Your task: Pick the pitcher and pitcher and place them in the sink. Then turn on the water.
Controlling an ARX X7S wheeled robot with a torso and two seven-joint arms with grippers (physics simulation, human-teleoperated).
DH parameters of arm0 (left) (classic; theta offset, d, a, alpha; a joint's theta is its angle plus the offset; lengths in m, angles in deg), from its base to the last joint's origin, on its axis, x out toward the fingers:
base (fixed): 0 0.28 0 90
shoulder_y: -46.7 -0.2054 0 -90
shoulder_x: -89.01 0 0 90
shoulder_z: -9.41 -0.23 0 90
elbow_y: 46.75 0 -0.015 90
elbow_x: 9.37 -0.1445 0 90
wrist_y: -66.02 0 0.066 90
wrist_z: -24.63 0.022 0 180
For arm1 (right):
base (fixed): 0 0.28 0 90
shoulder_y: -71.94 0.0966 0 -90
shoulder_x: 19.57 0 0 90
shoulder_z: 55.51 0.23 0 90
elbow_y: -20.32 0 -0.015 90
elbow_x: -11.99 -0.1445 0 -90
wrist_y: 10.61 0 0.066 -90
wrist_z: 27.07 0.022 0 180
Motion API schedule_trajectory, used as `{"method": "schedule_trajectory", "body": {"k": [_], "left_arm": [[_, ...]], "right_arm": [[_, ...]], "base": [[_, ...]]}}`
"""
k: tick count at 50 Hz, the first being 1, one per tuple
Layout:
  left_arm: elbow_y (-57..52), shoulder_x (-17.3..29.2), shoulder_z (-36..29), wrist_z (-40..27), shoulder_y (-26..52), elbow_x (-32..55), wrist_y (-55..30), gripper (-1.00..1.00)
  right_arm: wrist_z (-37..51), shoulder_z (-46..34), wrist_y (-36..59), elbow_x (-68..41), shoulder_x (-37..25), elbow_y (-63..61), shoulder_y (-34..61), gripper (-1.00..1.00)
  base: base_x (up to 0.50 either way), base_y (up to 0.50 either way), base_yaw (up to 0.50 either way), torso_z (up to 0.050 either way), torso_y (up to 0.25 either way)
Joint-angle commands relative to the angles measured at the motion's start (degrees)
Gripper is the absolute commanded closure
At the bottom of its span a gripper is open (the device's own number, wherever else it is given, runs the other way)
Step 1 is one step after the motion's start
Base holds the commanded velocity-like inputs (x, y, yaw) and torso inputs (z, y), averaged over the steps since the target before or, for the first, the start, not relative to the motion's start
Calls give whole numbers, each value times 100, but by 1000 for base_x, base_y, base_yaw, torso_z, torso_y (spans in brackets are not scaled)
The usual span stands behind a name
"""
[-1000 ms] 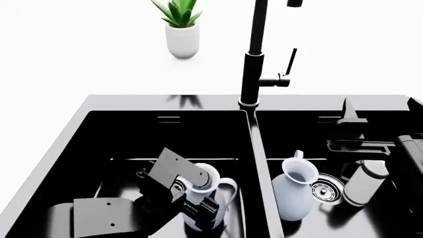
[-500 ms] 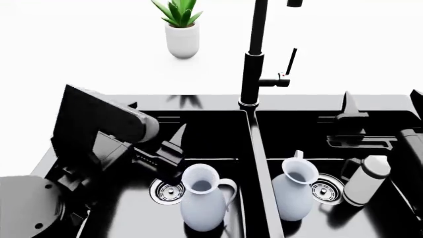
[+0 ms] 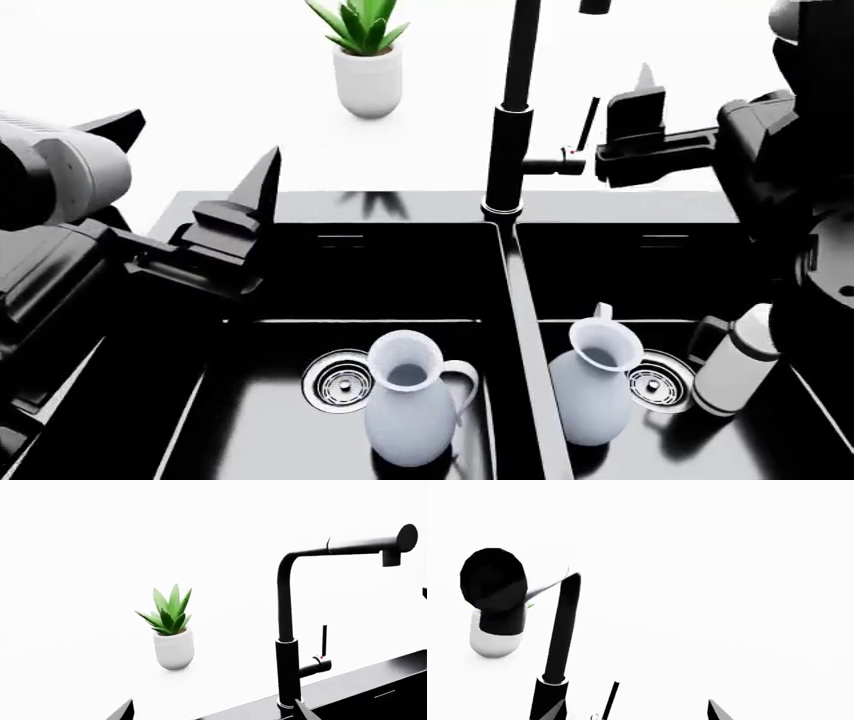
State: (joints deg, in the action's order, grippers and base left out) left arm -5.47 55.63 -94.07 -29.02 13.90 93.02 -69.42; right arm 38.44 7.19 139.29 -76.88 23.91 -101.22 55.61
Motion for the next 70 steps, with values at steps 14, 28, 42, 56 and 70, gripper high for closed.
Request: {"method": "schedule_trajectory", "body": {"k": [14,28,42,56,70], "left_arm": [[-187,313,326,-126,-17,254,198,-100],[-190,339,345,-137,7,283,200,-100],[-173,325,370,-84,-67,241,217,-100],[-140,338,417,-38,-108,228,244,-100],[-107,322,498,28,-287,109,309,-100]], "right_arm": [[-1774,-936,-482,1827,1279,2926,527,-100],[-2868,-1070,-1376,2472,1510,3810,442,-100],[-3334,-1120,-1769,2822,1772,4828,639,-100],[-3623,-1083,-2065,3036,1822,5520,798,-100],[-4193,-1264,-2488,3411,2203,6644,1017,-100]], "base": [[0,0,0,0,0],[0,0,0,0,0],[0,0,0,0,0],[0,0,0,0,0],[0,0,0,0,0]]}}
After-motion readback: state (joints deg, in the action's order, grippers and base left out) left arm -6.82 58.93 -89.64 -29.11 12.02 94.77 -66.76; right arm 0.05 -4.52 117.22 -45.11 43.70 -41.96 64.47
